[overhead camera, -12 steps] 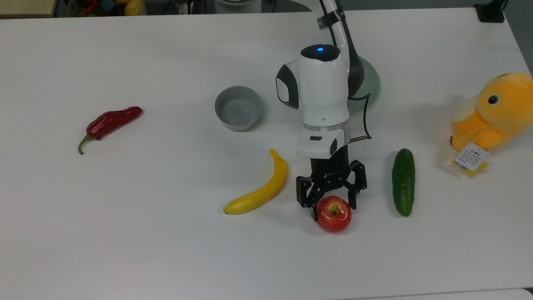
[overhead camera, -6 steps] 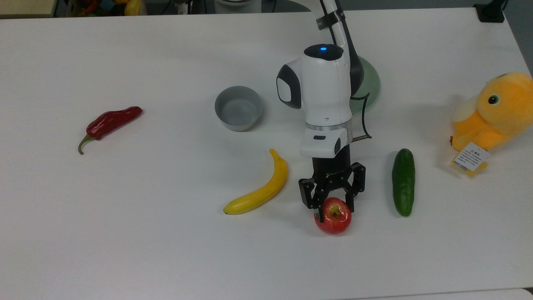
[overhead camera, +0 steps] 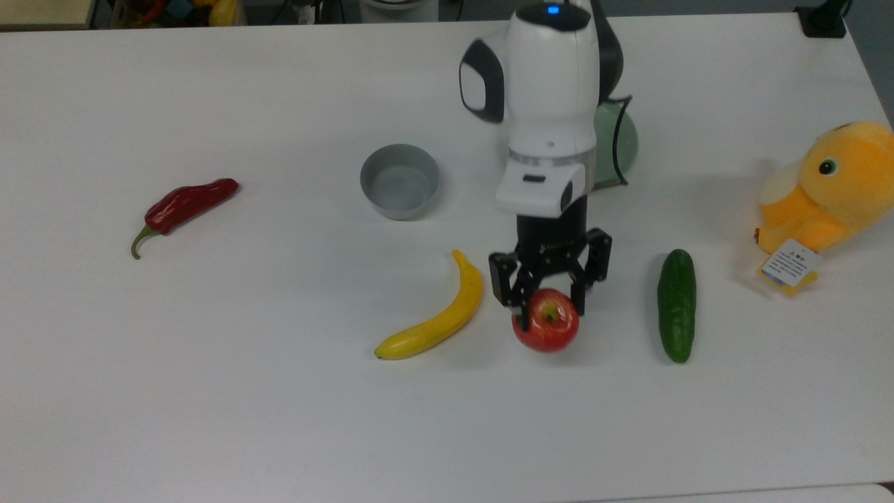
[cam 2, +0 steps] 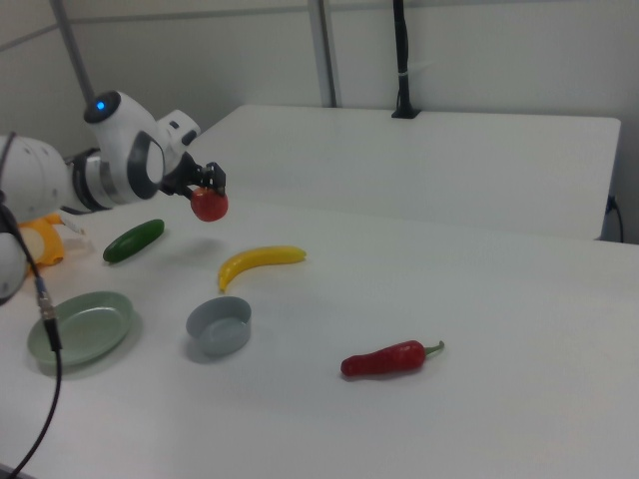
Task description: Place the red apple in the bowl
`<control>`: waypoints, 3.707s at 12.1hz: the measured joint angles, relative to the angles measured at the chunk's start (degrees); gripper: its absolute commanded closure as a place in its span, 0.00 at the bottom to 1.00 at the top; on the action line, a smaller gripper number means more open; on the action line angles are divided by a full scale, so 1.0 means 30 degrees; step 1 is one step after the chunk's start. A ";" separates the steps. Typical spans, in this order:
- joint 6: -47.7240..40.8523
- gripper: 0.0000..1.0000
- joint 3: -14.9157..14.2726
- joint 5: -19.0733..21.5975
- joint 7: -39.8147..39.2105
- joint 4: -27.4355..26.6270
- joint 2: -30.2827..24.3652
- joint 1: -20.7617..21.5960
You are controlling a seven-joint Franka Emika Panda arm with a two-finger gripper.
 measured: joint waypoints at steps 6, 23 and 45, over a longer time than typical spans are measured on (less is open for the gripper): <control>-0.8323 0.73 -0.0041 0.0000 -0.0213 -0.7069 -0.8480 -0.0522; -1.0959 0.00 -0.0225 -0.0027 -0.1175 -1.0504 -0.9188 -0.2914; -1.8280 0.00 -0.0869 0.6199 -0.2286 -0.4967 -1.2512 -0.4920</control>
